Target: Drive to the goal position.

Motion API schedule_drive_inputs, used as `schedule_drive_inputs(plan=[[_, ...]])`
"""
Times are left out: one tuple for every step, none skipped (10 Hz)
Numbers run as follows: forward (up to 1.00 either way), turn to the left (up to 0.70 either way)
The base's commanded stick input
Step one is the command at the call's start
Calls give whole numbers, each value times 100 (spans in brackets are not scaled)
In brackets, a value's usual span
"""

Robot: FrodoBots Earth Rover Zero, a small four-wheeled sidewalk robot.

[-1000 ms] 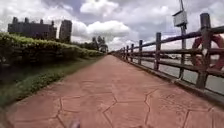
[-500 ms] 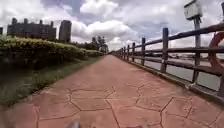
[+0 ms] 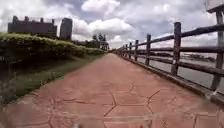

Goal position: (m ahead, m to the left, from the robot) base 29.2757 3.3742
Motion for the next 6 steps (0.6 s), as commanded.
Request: schedule_drive_inputs(plan=[[100,-24],[100,0],[100,0],[100,0],[100,0],[100,0]])
